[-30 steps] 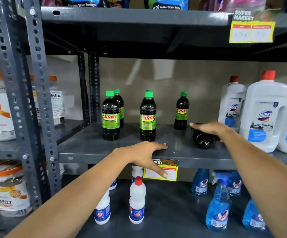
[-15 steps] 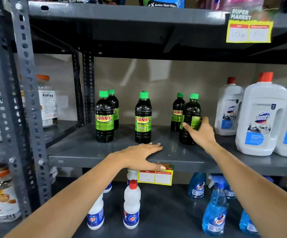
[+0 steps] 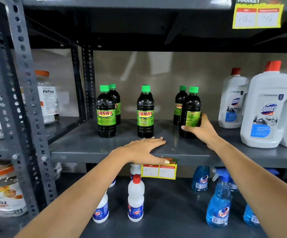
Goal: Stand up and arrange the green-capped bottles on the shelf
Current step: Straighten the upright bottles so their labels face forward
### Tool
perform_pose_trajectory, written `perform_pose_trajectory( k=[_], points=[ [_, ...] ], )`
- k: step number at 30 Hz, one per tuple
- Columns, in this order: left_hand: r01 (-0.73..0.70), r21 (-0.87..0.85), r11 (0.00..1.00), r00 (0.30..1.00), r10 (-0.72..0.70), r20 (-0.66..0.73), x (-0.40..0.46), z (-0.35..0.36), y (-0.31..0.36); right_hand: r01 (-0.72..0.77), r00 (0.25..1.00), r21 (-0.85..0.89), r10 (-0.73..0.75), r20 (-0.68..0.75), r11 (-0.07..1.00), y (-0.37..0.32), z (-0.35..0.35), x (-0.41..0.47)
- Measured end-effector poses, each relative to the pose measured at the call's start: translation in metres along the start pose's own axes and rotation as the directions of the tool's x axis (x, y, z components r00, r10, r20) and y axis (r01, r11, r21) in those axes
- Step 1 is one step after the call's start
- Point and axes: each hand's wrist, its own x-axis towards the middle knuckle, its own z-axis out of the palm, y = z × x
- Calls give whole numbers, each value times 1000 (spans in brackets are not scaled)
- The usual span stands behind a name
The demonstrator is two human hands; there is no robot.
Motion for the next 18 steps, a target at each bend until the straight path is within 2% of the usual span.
perform_pose_trajectory(
  k=[3, 7, 10, 15, 18],
  points=[
    [-1, 7, 1000, 1000, 1, 3, 0, 0, -1, -19, 998, 13, 18, 55, 1000, 0, 2, 0],
    [2, 12, 1000, 1000, -2, 2, 0, 0, 0, 32, 999, -24, -33, -19, 999, -3, 0, -5],
    [9, 8, 1000, 1000, -9, 4, -1, 0, 1, 4, 998, 58, -7, 56, 998, -3, 0, -4],
    [20, -3, 1000, 1000, -20, 1, -2, -1, 3, 90, 993, -134, -99, -65, 987, -7, 1, -9],
    [16, 7, 1000, 1000, -16, 6, -2, -1, 3, 51, 999, -29, -51, 6, 998, -4, 1, -6]
  ],
)
